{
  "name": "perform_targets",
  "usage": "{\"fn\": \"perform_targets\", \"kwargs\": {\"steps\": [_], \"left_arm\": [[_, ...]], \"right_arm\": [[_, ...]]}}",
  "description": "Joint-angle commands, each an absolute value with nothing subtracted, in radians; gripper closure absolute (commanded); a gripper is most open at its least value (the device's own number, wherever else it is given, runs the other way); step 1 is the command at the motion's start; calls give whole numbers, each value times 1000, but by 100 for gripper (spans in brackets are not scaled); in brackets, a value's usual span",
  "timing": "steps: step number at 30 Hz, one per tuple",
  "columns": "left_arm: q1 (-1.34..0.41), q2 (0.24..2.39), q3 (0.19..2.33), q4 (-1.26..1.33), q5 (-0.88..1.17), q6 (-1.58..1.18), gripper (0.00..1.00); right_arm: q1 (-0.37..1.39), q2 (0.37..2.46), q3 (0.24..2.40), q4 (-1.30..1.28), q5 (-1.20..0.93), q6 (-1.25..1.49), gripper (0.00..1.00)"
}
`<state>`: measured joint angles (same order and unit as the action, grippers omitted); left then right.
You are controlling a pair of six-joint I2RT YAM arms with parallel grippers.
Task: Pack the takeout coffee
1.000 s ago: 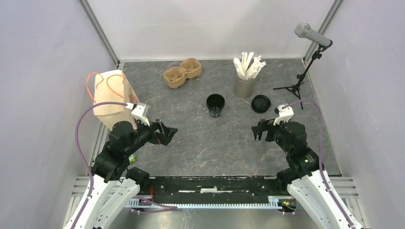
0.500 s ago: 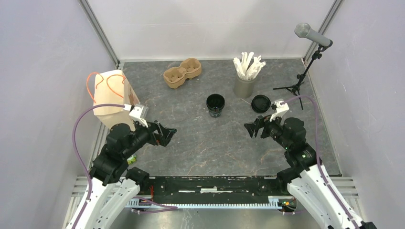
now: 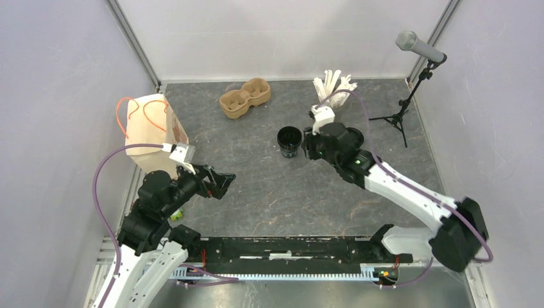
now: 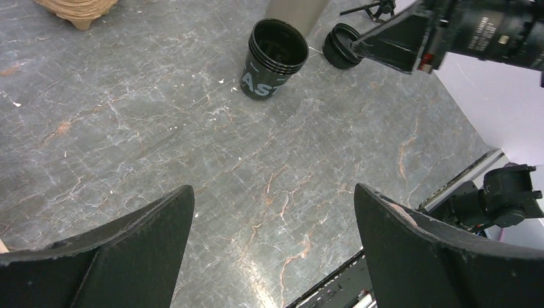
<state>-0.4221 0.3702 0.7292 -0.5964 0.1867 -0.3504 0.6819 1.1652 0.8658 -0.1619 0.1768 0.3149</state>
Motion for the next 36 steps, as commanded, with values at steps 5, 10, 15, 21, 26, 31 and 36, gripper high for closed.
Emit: {"fn": "perform_targets", "kwargs": {"steps": [5, 10, 15, 21, 26, 31, 36], "left_arm": [[-423, 354, 734, -574, 206, -368, 0], [-422, 334, 732, -574, 194, -367, 0], [-423, 338, 731, -575, 190, -369, 0], [-423, 339, 732, -576, 186, -368, 0], [-422, 339, 730, -575, 186, -369, 0], [-422, 340, 730, -575, 186, -370, 0], [-422, 342, 730, -575, 186, -369, 0]], "right_arm": [[736, 1467, 1139, -142, 422, 230, 72], [736, 1605, 1256, -201, 393, 198, 69], [734, 1681, 1322, -237, 418, 132, 68], [733, 1739, 1351, -267, 451, 79, 68], [730, 1760, 1351, -271, 467, 39, 65], [722, 1760, 1343, -268, 467, 25, 65], [713, 1752, 1339, -270, 462, 13, 66]]}}
